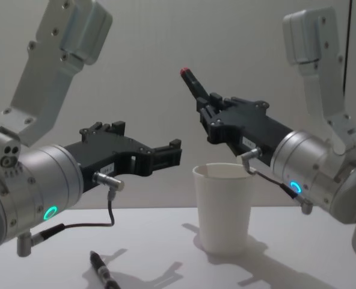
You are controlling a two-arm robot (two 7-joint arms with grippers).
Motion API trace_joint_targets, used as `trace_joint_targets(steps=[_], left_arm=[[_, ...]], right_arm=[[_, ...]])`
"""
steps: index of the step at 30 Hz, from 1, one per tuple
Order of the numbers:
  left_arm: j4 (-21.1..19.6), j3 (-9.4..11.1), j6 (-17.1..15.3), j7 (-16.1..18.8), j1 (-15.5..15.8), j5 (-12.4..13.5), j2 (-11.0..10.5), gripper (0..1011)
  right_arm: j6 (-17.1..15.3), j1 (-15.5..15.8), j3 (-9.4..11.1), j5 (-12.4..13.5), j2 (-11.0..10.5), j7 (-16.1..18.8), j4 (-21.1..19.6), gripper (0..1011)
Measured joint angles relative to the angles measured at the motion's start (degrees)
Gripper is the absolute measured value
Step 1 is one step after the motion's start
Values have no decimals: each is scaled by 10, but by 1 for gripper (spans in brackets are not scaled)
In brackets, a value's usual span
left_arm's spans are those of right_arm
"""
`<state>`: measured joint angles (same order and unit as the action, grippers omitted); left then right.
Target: Place the pen into the pen holder.
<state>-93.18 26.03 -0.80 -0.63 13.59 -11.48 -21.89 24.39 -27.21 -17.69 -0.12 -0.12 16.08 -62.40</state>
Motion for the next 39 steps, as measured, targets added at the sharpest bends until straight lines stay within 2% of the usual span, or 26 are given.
trace_joint_targets(steps=[21,37,39], left_arm=[[0,0,0,0,0,0,0,1002],[0,0,0,0,0,0,0,1003],[0,0,0,0,0,0,0,1003]], right_arm=[[30,-16,-2,22,8,17,47,177],[38,-25,-1,20,11,10,72,178],[38,-27,-1,19,12,9,75,225]])
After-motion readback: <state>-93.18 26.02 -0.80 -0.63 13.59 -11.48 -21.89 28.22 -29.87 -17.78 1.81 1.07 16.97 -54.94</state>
